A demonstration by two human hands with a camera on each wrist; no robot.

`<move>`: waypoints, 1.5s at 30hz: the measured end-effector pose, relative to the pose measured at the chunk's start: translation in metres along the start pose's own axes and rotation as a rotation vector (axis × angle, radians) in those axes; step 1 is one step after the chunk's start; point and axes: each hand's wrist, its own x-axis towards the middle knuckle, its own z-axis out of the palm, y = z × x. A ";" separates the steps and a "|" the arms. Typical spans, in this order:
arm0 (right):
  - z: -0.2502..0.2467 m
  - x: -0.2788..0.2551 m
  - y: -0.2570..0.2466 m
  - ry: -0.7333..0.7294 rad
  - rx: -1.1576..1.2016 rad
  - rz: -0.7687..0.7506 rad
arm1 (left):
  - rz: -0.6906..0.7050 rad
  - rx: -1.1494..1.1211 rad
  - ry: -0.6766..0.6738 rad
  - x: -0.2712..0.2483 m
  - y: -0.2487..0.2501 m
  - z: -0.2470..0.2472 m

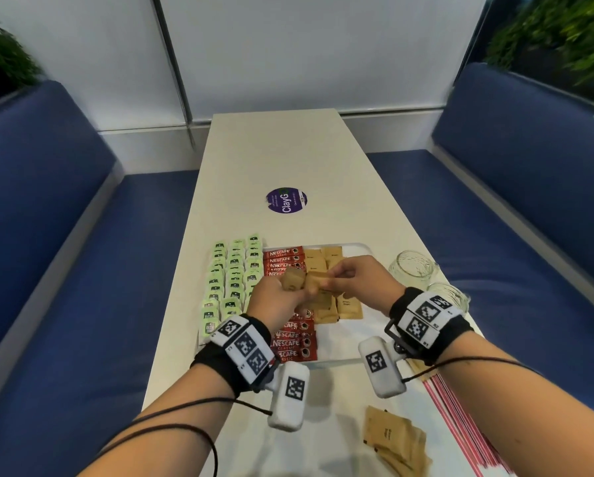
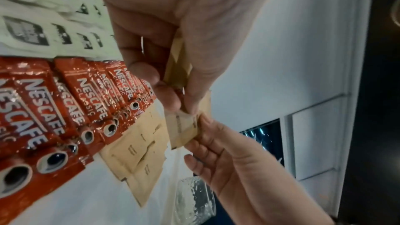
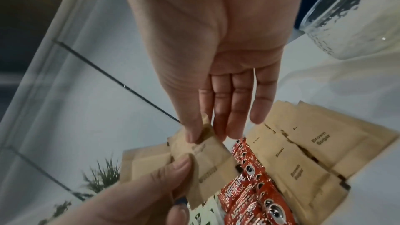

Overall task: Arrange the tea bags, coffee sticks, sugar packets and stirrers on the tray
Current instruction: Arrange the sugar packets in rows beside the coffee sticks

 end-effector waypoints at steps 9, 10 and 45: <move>0.002 -0.012 0.040 -0.083 -0.242 0.206 | -0.171 -0.312 0.049 0.003 -0.005 -0.015; 0.004 -0.013 0.045 -0.082 -0.261 0.222 | -0.173 -0.332 0.056 0.004 -0.006 -0.016; 0.014 -0.005 0.015 -0.327 -0.071 0.035 | -0.096 -0.287 -0.005 0.002 -0.006 -0.006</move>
